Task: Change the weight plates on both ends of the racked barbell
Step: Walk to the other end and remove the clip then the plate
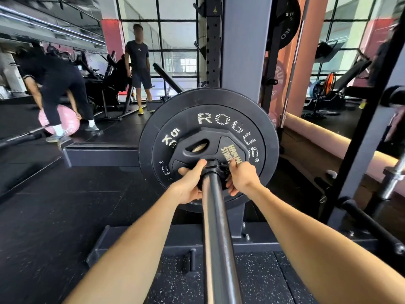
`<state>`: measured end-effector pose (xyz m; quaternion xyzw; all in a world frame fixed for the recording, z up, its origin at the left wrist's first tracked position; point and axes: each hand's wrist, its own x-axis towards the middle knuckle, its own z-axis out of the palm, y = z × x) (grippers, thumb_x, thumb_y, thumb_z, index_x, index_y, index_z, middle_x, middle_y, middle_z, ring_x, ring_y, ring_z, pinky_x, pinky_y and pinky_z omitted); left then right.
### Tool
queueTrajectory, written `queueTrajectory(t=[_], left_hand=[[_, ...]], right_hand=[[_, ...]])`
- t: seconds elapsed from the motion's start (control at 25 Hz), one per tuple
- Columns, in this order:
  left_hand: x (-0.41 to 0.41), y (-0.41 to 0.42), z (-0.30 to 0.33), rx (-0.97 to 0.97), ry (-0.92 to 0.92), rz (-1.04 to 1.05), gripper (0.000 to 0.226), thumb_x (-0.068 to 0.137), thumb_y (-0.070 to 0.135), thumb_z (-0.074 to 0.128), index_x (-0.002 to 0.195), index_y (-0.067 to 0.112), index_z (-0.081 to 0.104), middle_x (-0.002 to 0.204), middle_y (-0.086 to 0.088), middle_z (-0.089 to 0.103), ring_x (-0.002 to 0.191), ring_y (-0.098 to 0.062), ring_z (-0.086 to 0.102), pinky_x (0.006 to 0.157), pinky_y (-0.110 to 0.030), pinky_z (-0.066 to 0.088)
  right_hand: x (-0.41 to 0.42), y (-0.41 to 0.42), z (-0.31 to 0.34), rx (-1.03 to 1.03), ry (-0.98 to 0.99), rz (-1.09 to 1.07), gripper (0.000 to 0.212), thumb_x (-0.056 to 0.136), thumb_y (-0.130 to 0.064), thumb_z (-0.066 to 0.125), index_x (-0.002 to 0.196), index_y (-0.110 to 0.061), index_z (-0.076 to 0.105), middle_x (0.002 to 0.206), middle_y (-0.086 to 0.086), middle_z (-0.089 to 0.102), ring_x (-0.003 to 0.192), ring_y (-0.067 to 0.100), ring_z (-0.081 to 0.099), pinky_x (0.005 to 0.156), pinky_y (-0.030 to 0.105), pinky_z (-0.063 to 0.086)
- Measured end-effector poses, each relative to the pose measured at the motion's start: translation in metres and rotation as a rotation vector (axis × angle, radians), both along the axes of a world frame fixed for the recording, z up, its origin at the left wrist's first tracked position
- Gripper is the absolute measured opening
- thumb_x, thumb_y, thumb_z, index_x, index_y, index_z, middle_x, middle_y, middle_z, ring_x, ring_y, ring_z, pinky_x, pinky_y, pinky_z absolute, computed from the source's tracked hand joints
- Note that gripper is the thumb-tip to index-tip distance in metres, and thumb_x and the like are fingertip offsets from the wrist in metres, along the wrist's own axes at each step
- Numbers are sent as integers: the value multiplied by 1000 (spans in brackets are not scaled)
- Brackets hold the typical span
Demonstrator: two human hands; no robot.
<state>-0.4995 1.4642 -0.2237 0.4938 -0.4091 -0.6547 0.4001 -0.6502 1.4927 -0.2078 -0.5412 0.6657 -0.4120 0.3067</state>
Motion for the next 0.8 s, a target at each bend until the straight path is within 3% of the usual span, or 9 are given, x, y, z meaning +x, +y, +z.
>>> queueTrajectory(t=[0.12, 0.24, 0.36, 0.44, 0.52, 0.64, 0.8], left_hand=[[1, 17, 8, -26, -71, 48, 56, 90, 53, 64, 112, 15, 29, 94, -13, 64, 72, -23, 68, 61, -37, 58], [3, 42, 12, -41, -98, 71, 48, 92, 52, 62, 98, 20, 27, 86, -10, 62, 65, -19, 66, 55, -35, 56], [7, 64, 14, -53, -82, 47, 45, 93, 50, 62, 101, 21, 28, 87, -7, 59, 64, -17, 64, 50, -32, 55], [9, 80, 15, -56, -79, 24, 45, 94, 50, 60, 106, 19, 30, 87, -7, 59, 67, -16, 63, 53, -33, 56], [11, 100, 17, -53, -95, -6, 38, 97, 50, 55, 97, 19, 33, 87, -7, 59, 70, -16, 62, 62, -34, 56], [17, 129, 17, -62, -99, -50, 36, 98, 50, 53, 94, 20, 33, 97, -9, 58, 72, -16, 63, 62, -35, 57], [23, 172, 21, -71, -80, -82, 32, 101, 46, 49, 91, 18, 37, 80, -8, 60, 72, -17, 62, 77, -39, 57]], right_hand=[[3, 13, 6, 127, 11, 30, 66, 107, -35, 28, 64, 6, 57, 57, 15, 63, 40, 23, 60, 41, 27, 54], [6, 27, 13, 184, -14, 5, 66, 107, -34, 29, 66, 9, 58, 62, 19, 65, 47, 28, 63, 45, 31, 57], [12, 48, 10, 195, -30, -1, 68, 107, -35, 29, 66, 10, 60, 62, 20, 65, 50, 30, 64, 49, 33, 58], [15, 64, 11, 212, -48, -8, 68, 107, -35, 28, 66, 9, 60, 63, 20, 63, 47, 27, 62, 44, 31, 56], [17, 80, 10, 230, -55, -17, 67, 107, -35, 28, 66, 8, 59, 65, 20, 63, 51, 29, 62, 41, 30, 54], [18, 102, 6, 207, -47, -40, 66, 107, -36, 31, 70, 11, 60, 67, 22, 66, 53, 32, 65, 45, 33, 58], [20, 133, 0, 176, -66, -59, 65, 105, -37, 34, 69, 11, 61, 64, 22, 67, 49, 31, 66, 48, 36, 59]])
